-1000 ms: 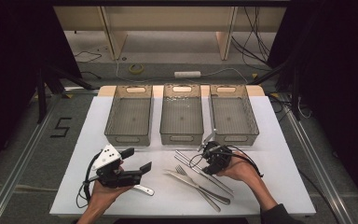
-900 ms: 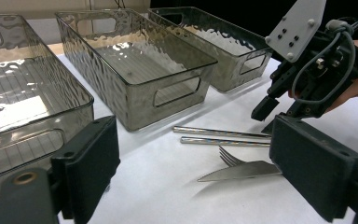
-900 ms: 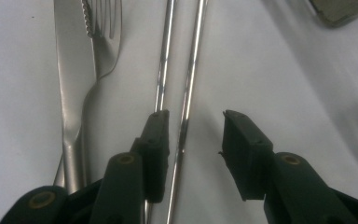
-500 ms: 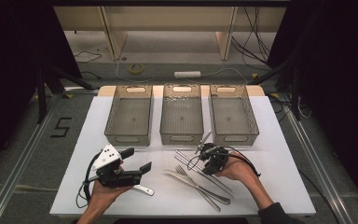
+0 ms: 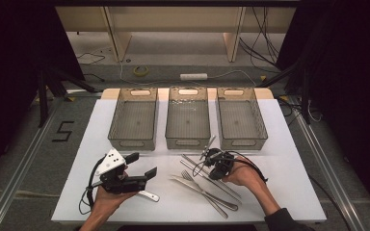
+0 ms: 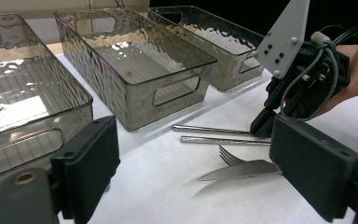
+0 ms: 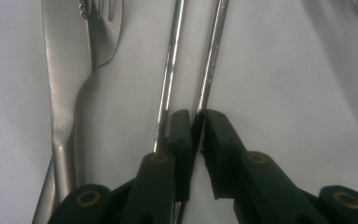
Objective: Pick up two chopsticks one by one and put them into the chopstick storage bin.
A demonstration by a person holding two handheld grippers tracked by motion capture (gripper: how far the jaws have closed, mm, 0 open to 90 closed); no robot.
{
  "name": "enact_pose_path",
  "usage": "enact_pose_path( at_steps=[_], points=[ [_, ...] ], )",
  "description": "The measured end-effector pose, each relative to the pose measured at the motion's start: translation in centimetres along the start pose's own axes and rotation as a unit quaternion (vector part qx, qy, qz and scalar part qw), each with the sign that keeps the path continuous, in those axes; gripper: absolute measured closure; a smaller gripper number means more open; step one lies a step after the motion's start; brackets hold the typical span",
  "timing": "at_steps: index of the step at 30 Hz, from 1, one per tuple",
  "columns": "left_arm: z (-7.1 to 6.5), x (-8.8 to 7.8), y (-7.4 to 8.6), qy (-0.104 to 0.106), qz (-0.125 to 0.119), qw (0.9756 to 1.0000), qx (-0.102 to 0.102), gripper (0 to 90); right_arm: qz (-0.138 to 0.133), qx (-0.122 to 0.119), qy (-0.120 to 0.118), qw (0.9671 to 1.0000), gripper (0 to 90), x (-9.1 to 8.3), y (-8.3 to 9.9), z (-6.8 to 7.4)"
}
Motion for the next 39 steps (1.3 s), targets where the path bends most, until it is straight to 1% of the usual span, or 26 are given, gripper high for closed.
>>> enact_pose_path(
  at_steps=[1, 5, 7, 8, 9, 11, 12, 13, 15, 16, 17, 19, 22, 24, 25, 28, 30, 31, 32, 35, 37, 38, 39],
  points=[
    [0.0, 0.0, 0.0, 0.000, 0.000, 1.0000, 0.000, 15.2, 0.002, -0.004, 0.000, 1.0000, 82.2, 0.0, 0.0, 0.0],
    [0.0, 0.0, 0.0, 0.001, 0.000, 1.0000, 0.001, 15.2, 0.002, -0.005, 0.003, 1.0000, 83.9, 0.1, 0.0, 0.0],
    [0.0, 0.0, 0.0, 0.001, 0.000, 1.0000, 0.002, 15.2, 0.004, -0.001, 0.003, 1.0000, 84.4, 0.1, -0.1, 0.0],
    [0.0, 0.0, 0.0, 0.001, 0.000, 1.0000, 0.002, 15.2, 0.008, -0.003, 0.001, 1.0000, 84.7, 0.1, -0.1, 0.0],
    [0.0, 0.0, 0.0, 0.001, 0.001, 1.0000, 0.002, 15.2, 0.008, 0.002, 0.001, 1.0000, 85.2, 0.1, -0.1, 0.0],
    [0.0, 0.0, 0.0, 0.001, 0.001, 1.0000, 0.002, 15.2, 0.008, 0.003, 0.001, 1.0000, 86.0, 0.1, -0.2, -0.1],
    [0.0, 0.0, 0.0, 0.001, 0.001, 1.0000, 0.002, 15.2, 0.008, -0.003, 0.001, 1.0000, 86.4, 0.1, -0.2, -0.1],
    [0.0, 0.0, 0.0, 0.001, 0.000, 1.0000, 0.003, 15.2, 0.008, -0.003, 0.001, 1.0000, 86.4, 0.1, -0.2, -0.1],
    [0.0, 0.0, 0.0, 0.000, 0.000, 1.0000, 0.001, 15.2, 0.006, -0.015, 0.001, 0.9999, 86.5, 0.0, -0.2, 0.0],
    [0.0, 0.0, 0.0, 0.000, 0.000, 1.0000, 0.001, 15.2, 0.006, -0.015, 0.001, 0.9999, 86.5, 0.0, -0.2, 0.0],
    [0.0, 0.0, 0.0, 0.000, 0.000, 1.0000, 0.001, 15.2, 0.002, -0.020, 0.007, 0.9998, 86.6, -0.2, -0.3, -0.2],
    [0.0, 0.0, 0.0, 0.000, 0.000, 1.0000, 0.002, 15.2, -0.003, -0.022, 0.009, 0.9997, 86.7, -0.4, -0.4, -0.3],
    [0.1, 0.0, 0.0, 0.000, 0.001, 1.0000, 0.003, 15.2, -0.014, -0.025, 0.014, 0.9995, 86.8, -1.3, -0.7, -0.4],
    [0.0, 0.1, 0.0, 0.000, 0.002, 1.0000, 0.002, 15.2, -0.020, -0.031, 0.009, 0.9993, 86.8, -1.9, -0.8, -0.4],
    [0.0, 0.1, 0.0, 0.000, 0.002, 1.0000, 0.003, 15.2, -0.024, -0.031, 0.011, 0.9992, 86.8, -2.1, -0.9, -0.4],
    [0.0, 0.1, 0.0, 0.002, 0.005, 1.0000, 0.005, 15.2, -0.026, -0.043, 0.015, 0.9986, 86.9, -2.6, -1.0, -0.3],
    [0.0, 0.1, 0.0, 0.001, 0.004, 1.0000, 0.003, 15.2, -0.025, -0.044, 0.016, 0.9986, 87.0, -2.9, -1.1, -0.1],
    [0.0, 0.1, 0.0, 0.001, 0.003, 1.0000, 0.003, 15.2, -0.031, -0.042, 0.021, 0.9984, 87.0, -3.1, -1.2, -0.1],
    [0.0, 0.2, 0.0, 0.001, 0.003, 1.0000, 0.003, 15.2, -0.032, -0.048, 0.022, 0.9981, 87.0, -3.2, -1.3, -0.2],
    [0.0, 0.3, 0.0, 0.002, 0.005, 1.0000, 0.003, 15.2, -0.039, -0.045, 0.020, 0.9980, 87.0, -3.6, -1.4, -0.3],
    [-0.1, 0.4, 0.0, 0.006, 0.010, 0.9999, 0.006, 15.2, -0.045, -0.046, 0.020, 0.9977, 87.0, -4.0, -1.5, -0.3],
    [-0.1, 0.6, 0.1, 0.009, 0.012, 0.9999, 0.006, 15.2, -0.046, -0.049, 0.019, 0.9975, 87.0, -4.2, -1.5, -0.3],
    [-0.2, 0.8, 0.1, 0.012, 0.016, 0.9998, 0.007, 15.2, -0.053, -0.050, 0.017, 0.9972, 87.0, -4.4, -1.7, -0.2]
  ],
)
Point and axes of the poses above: each handheld gripper's, and its own axes: x roughly forward along the jaws, y roughly out of its underside, z roughly to its left, the point moved 6 cm from there along x, roughly forward along the jaws, and after that the axes turned 14 degrees about -z, right-handed, at the moved point
